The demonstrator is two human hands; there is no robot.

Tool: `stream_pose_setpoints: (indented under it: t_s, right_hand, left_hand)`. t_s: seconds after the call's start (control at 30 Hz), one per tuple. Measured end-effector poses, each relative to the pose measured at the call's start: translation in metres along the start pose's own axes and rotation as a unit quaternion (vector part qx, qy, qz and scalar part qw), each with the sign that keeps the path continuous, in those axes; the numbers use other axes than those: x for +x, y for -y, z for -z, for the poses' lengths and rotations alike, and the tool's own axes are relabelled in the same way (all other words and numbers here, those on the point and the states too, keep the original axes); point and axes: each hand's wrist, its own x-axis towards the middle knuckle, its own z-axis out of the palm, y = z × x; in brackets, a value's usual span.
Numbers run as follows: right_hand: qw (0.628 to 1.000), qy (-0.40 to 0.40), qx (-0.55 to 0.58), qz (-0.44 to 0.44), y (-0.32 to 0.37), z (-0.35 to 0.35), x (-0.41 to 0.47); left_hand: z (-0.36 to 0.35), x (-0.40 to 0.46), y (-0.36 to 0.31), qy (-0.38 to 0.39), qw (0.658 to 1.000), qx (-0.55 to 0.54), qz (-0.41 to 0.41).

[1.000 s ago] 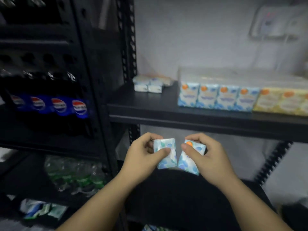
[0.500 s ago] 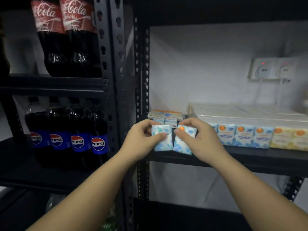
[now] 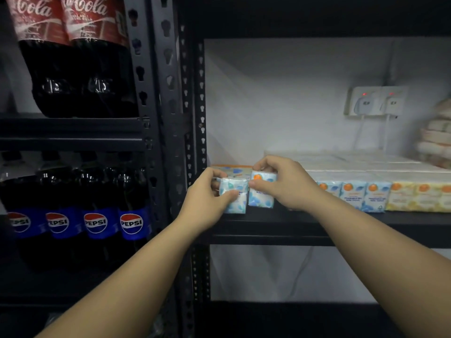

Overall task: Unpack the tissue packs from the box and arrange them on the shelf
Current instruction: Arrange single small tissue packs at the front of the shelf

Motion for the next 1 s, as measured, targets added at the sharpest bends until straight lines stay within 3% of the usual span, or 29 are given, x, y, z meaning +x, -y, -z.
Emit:
stream_pose_setpoints:
  t_s: [0.3,0.5,1.0]
  right_hand:
    - [0.996,0.078,-0.042,0.014,0.001,-0.003,0.001]
    - [0.986,0.117,-0.112,0.047,-0.005,0.002,-0.002]
    - [0.983,0.12,-0.127,0.059,-0.008,0.006,-0.003]
  left_hand:
    - [0.0,-0.004,-0.004,-0.01,0.999,0.032,-0.012]
    - [0.001,-0.003,-0.008,-0.03,0.988,0.147,-0.024]
    - [-0.003,-0.008,-0.002,0.041,0.955,0.289,-0.041]
